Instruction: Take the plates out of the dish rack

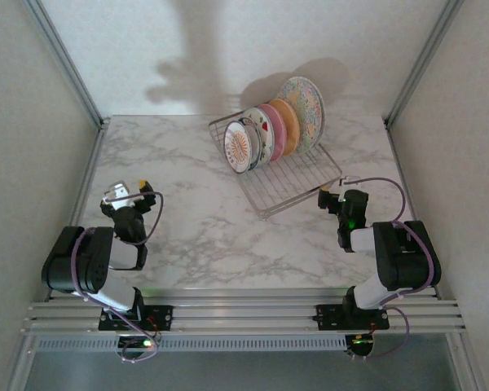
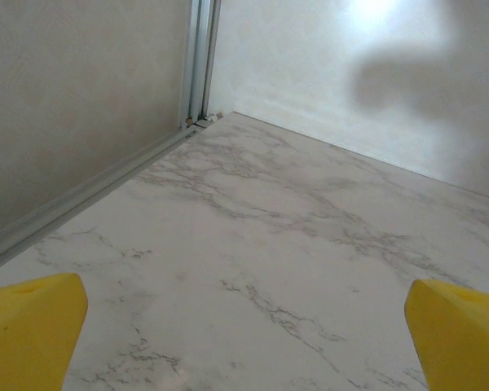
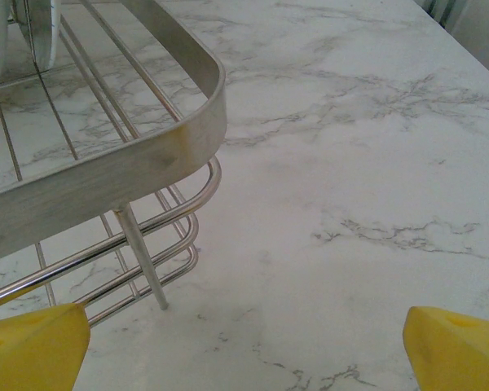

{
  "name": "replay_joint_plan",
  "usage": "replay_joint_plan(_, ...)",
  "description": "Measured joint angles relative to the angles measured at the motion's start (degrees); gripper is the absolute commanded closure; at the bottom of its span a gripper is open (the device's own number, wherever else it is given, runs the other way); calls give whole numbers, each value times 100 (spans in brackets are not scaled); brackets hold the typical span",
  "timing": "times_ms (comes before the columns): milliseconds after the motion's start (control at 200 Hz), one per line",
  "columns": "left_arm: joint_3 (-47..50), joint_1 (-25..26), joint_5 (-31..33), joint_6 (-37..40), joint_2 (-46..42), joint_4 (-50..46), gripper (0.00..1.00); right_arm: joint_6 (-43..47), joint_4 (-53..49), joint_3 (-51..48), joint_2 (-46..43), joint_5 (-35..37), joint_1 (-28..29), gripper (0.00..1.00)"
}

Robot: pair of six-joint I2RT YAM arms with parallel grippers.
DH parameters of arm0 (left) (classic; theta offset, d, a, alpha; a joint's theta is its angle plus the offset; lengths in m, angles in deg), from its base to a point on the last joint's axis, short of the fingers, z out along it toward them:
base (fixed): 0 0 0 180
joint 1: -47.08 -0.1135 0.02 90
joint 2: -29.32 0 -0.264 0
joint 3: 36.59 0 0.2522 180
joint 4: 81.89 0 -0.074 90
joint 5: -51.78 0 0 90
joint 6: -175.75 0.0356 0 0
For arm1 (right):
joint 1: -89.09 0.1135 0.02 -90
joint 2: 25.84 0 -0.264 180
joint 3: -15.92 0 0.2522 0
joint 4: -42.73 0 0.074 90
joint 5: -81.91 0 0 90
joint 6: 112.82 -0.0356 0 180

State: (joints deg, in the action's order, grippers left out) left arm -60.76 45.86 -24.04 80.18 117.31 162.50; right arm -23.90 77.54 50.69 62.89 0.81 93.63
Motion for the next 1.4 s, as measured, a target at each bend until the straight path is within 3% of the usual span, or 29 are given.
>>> replay_joint_plan(345,4,0,0,0,-11,2,1,0,249,-136,-13,17,13,1)
replay_joint_plan(506,240,190,278,13,-664,-146,1,-85,505,-820,-831,839,297,1)
replay_joint_plan(751,157,470,754,-111,-2367,-1137,0,-446,-2028,-293,-4382,2822,472,1)
replay_joint_plan(881,-568,804,905,-221,-2835,-1967,1,-866,-3773,1303,-4850,3353,382,1)
replay_joint_plan(921,-990,925,1010,-407,-2839,-2334,0,-1257,-4575,2105,-4651,3265,289,1)
replay_joint_plan(981,-2046,1025,1211,-1130,-2765,-3611,1,-1869,-5486,3331,-4210,2872,131,1)
replay_joint_plan(1036,-3189,977,1292,-1985,-2546,-4907,0,-2164,-5702,3945,-3888,2100,-72,1)
replay_joint_plan(1126,-4378,732,918,-2942,-2267,-5998,0,-2457,-5998,4570,-3250,970,-306,1)
replay_joint_plan(1241,-4798,695,343,-3630,-2011,-6767,0,-2365,-6046,4994,-2159,-46,-339,10)
replay_joint_plan(1402,-4817,1523,-420,-3779,-1709,-7512,1,-1519,-5654,4937,-973,-1279,-343,16)
